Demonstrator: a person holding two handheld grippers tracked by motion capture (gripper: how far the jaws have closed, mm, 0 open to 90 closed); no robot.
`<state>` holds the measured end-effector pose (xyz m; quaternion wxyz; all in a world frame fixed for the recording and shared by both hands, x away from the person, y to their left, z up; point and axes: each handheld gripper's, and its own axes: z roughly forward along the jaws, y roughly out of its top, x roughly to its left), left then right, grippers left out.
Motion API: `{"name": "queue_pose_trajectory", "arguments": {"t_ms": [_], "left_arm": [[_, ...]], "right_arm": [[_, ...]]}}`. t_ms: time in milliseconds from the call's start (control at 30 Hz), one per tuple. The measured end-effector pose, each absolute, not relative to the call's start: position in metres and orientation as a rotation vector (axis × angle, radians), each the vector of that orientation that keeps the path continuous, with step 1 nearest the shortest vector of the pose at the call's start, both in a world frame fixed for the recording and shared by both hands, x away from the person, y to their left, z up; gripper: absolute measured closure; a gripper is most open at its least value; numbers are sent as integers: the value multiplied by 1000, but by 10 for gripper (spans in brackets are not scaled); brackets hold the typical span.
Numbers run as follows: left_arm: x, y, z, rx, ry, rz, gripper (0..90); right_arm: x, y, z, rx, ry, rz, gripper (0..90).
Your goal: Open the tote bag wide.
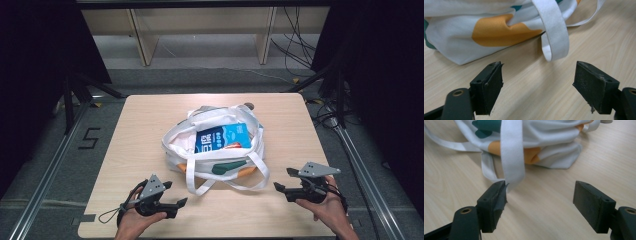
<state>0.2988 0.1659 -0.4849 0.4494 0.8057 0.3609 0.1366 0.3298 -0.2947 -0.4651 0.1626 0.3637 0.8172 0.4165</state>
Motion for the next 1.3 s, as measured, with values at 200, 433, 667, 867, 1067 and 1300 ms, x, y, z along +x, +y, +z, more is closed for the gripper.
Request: {"name": "queue_pose_trajectory", "arguments": {"t_ms": [200,433,667,867,1067,1300], "left_arm": [[296,171,-488,2028,883,352,219],[285,169,-494,2017,901,336,215],[284,167,-495,2010,913,337,210],[285,167,-496,2020,913,348,210],[285,167,-496,2008,917,340,210],[287,169,-496,2025,906,350,209]], "right_arm": [[321,-298,-471,1018,2336,1167,266],[307,-305,-478,1035,2359,1160,265],[300,-307,-483,1041,2369,1147,266],[300,-308,-485,1021,2371,1143,266],[299,-307,-485,1039,2376,1141,266],[302,-308,-487,1015,2384,1142,266]]}}
